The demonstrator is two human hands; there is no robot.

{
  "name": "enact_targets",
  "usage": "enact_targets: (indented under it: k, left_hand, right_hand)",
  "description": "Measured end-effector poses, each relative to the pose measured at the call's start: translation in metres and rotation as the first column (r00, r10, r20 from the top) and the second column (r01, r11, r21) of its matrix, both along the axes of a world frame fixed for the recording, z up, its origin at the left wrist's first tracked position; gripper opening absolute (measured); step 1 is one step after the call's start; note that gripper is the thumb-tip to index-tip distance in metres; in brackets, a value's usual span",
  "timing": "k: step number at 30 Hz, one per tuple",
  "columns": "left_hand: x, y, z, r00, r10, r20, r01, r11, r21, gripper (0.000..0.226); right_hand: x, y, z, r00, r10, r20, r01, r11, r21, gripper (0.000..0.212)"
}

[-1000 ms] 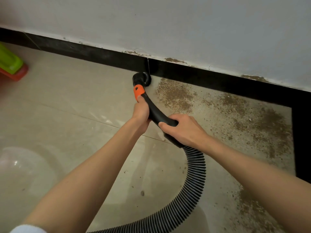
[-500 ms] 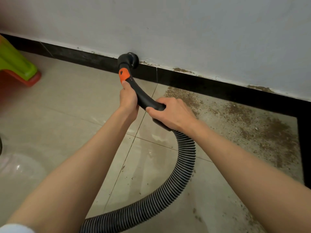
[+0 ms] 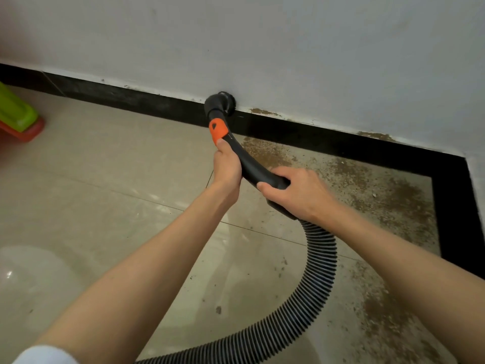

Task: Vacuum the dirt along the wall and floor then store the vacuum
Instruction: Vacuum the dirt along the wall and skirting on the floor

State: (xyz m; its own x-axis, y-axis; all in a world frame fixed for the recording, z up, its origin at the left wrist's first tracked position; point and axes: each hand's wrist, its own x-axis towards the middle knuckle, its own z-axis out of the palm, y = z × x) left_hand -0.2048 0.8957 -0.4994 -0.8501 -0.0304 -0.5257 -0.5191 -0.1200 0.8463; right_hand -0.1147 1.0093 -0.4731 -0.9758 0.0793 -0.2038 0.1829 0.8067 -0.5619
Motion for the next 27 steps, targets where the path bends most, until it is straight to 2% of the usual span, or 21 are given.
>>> enact_targets:
  k: [6, 13, 19, 23, 27]
  left_hand:
    - [0.029, 0.037, -0.002, 0.998, -0.068, 0.014, 0.068, 0.998, -0.009, 0.050]
    - [0.051, 0.065, -0.001, 0.994, -0.110, 0.025, 0.111, 0.994, -0.007, 0.051]
    - [0.061, 0.072, 0.003, 0.988, -0.151, 0.042, 0.152, 0.988, -0.021, 0.054]
    - [0.062, 0.052, 0.003, 0.995, -0.096, 0.024, 0.097, 0.995, -0.034, 0.051]
    - [0.065, 0.008, -0.009, 0.997, 0.001, 0.072, 0.003, 0.999, -0.050, 0.047]
  right_hand:
    - [0.033, 0.031, -0.002, 0.998, -0.058, 0.024, 0.056, 0.997, 0.059, 0.027]
    - [0.059, 0.053, 0.001, 0.994, -0.109, 0.015, 0.108, 0.993, 0.054, 0.034]
    - [0.075, 0.056, 0.002, 0.989, -0.147, 0.003, 0.147, 0.989, 0.026, 0.029]
    - [0.072, 0.038, 0.002, 0.995, -0.104, 0.005, 0.105, 0.994, -0.042, 0.022]
    - [0.066, 0.006, -0.003, 0.996, -0.012, 0.086, 0.018, 0.997, -0.071, 0.031]
